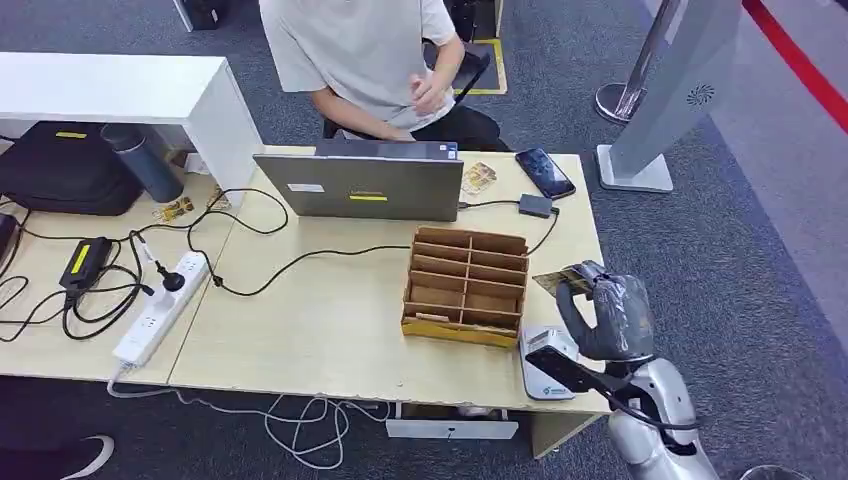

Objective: Pass the card to the sensor for recognition and then transmit it.

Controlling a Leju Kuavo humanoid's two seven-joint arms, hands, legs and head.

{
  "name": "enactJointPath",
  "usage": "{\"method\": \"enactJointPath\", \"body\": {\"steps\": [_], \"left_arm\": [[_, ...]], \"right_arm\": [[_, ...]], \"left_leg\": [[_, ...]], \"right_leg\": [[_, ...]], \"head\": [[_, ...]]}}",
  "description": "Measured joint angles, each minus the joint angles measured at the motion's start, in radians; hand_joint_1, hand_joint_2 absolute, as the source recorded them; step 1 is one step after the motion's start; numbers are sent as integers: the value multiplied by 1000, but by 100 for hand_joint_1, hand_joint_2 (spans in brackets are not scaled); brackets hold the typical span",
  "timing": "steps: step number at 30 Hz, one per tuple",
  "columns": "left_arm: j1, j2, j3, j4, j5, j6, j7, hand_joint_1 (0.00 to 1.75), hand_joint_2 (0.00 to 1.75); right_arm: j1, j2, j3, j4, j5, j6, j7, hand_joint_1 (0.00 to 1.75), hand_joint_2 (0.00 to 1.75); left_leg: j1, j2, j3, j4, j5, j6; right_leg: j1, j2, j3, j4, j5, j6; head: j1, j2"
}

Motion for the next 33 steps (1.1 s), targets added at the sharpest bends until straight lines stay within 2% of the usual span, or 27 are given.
{"method": "enactJointPath", "body": {"steps": [6,8,10,11,14,18,23,28,29,33], "left_arm": [[0,0,0,0,-10,-1,0,0,175],[-2,1,0,0,-25,-1,0,0,175],[-7,1,0,0,-43,-3,0,0,175],[-12,2,0,0,-56,-6,0,0,175],[-22,1,-4,0,-84,-19,-7,0,175],[-24,1,-14,0,-109,-23,-13,0,175],[-24,-3,-19,0,-123,-23,-11,0,175],[-23,-9,-20,0,-126,-24,-11,0,175],[-23,-9,-20,0,-126,-24,-11,0,175],[-23,-10,-19,0,-121,-49,-18,0,175]], "right_arm": [[-37,-5,1,-14,5,-11,-5,175,175],[-115,-5,4,-17,51,1,38,175,175],[-231,-5,21,0,148,17,110,175,175],[-315,-4,42,39,220,30,164,175,175],[-498,12,91,163,339,47,249,175,175],[-688,48,160,393,456,33,316,175,175],[-807,80,200,590,485,-24,357,175,175],[-831,96,209,695,482,-38,361,175,175],[-831,96,210,707,481,-38,360,0,175],[-830,97,213,735,477,-47,353,0,175]], "left_leg": [[0,1,-1,0,0,0],[0,3,-1,0,1,-1],[0,5,-2,0,3,-2],[0,6,-2,0,4,-2],[1,5,-3,0,8,-2],[1,3,-3,0,9,-2],[2,1,-4,0,9,-2],[2,-1,-5,0,9,-2],[2,-1,-6,0,9,-2],[2,-1,-7,0,9,-2]], "right_leg": [[0,1,0,0,1,0],[0,3,-1,1,3,0],[0,6,-3,1,5,-1],[0,7,-3,1,6,-1],[0,5,-3,1,8,-1],[1,3,-3,1,9,-2],[2,1,-3,1,9,-2],[2,0,-4,0,9,-2],[2,-1,-4,0,9,-2],[2,-1,-6,0,9,-2]], "head": [[0,0],[0,0],[0,0],[-1,0],[0,0],[0,0],[0,0],[0,0],[0,0],[0,0]]}}
